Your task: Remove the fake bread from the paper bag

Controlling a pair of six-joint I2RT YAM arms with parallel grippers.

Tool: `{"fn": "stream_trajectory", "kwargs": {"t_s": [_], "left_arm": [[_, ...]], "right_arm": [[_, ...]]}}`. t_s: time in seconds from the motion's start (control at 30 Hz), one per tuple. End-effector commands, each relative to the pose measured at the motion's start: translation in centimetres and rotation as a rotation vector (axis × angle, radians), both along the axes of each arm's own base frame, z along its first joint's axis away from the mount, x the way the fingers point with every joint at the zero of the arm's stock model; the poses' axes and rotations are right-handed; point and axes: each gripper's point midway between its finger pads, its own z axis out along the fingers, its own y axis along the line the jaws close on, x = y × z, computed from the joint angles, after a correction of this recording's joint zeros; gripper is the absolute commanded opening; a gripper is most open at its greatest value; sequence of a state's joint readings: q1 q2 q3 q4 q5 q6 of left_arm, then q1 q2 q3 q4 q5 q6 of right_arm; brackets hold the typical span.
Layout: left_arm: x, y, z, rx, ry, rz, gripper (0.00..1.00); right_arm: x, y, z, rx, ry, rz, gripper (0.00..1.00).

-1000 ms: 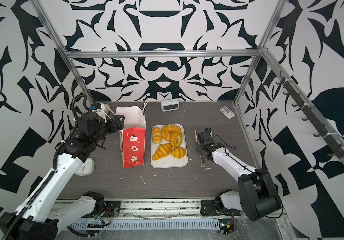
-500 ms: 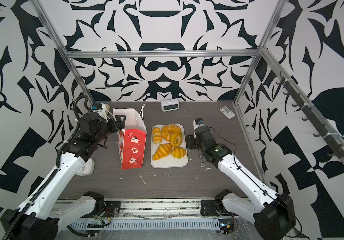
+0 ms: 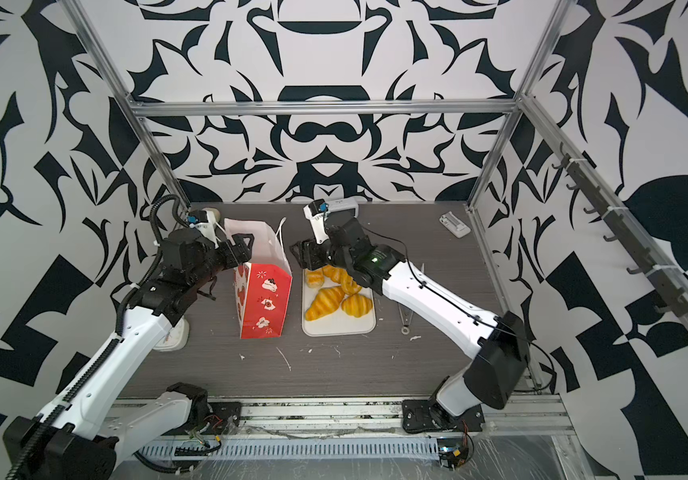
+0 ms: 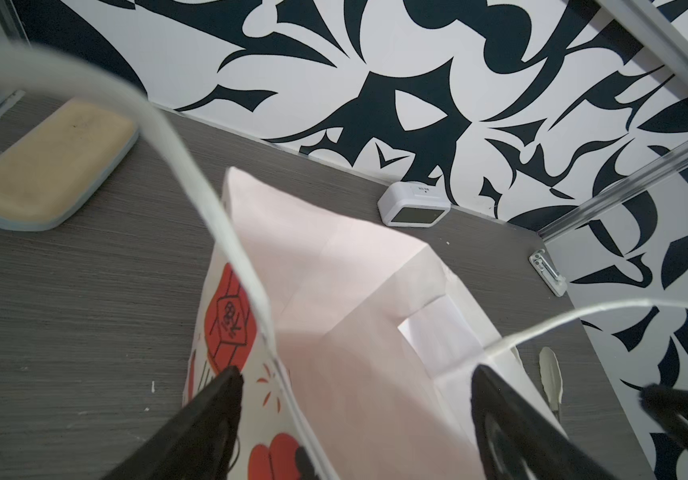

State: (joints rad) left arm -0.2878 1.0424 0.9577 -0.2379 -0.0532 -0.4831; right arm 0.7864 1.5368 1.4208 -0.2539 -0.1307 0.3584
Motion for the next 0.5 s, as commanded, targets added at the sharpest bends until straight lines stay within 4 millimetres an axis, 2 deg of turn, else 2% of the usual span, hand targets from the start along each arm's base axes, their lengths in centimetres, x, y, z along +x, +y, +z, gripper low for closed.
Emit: {"fn": "stream_trajectory", "kwargs": {"t_s": [0.0, 0.27, 0.47], "left_arm": [[-0.4, 0.0, 0.1, -0.017, -0.010, -0.003, 0.88], [-0.6, 0.1, -0.2, -0.015, -0.011, -0.006, 0.89], [-0.7, -0.1, -0.3, -0.019, -0.011, -0.018, 0.89]], "right_arm": [[-1.0, 1.7, 2.7, 0.049, -0.042, 0.069, 0.67], [-1.7, 3.4, 1.2, -0.009, -0.034, 0.100, 0.67], [-0.8, 4.0, 0.2, -0.059, -0.029, 0.070, 0.55]]}}
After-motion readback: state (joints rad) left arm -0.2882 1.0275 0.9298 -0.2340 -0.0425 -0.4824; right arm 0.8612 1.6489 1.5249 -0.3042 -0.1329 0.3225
